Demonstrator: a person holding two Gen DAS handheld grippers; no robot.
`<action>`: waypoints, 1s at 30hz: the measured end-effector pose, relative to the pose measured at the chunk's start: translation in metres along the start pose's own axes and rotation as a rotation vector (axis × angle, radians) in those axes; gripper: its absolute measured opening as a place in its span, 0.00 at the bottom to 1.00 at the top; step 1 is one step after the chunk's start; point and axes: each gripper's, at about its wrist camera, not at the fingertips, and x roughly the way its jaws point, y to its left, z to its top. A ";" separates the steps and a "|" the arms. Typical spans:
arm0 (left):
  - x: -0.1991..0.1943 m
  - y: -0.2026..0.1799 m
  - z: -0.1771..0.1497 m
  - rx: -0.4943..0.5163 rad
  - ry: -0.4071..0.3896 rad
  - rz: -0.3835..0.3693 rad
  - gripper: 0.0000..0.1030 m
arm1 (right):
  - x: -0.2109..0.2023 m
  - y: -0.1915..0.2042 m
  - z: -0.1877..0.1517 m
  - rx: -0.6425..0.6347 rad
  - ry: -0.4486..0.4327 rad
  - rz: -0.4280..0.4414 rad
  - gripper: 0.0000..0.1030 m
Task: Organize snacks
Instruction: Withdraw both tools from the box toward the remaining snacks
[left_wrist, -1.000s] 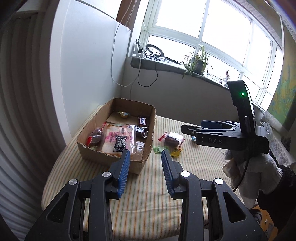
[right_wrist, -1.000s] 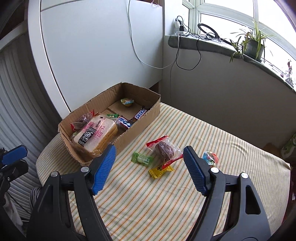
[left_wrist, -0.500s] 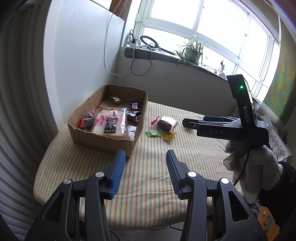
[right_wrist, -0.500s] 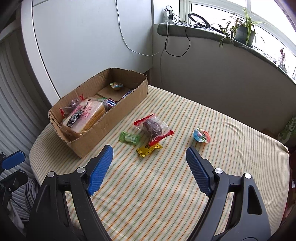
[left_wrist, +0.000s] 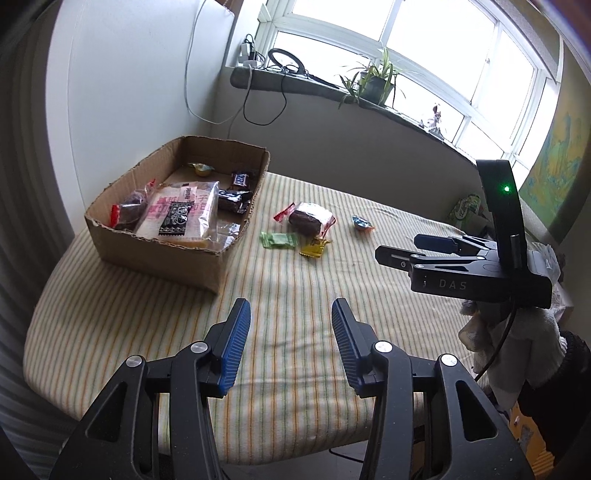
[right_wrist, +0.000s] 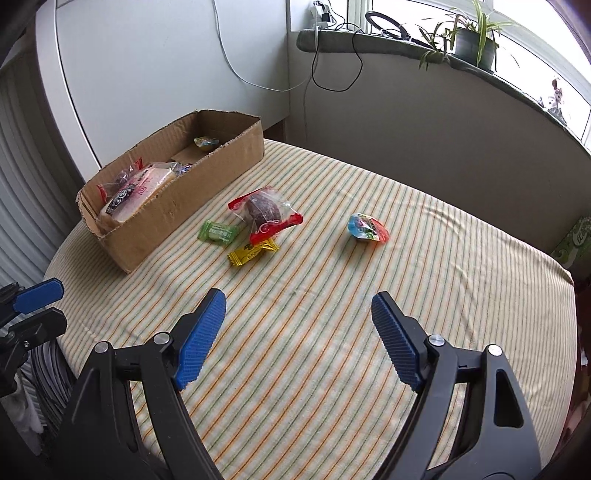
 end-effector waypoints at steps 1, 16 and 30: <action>0.002 0.001 -0.001 -0.008 0.003 -0.004 0.43 | -0.001 -0.005 -0.001 0.014 -0.006 0.010 0.81; 0.063 -0.004 -0.005 -0.042 0.081 -0.046 0.43 | 0.012 -0.081 -0.016 0.141 -0.011 0.028 0.81; 0.121 -0.043 0.041 0.096 0.099 -0.010 0.43 | 0.058 -0.085 0.028 -0.015 -0.009 0.061 0.81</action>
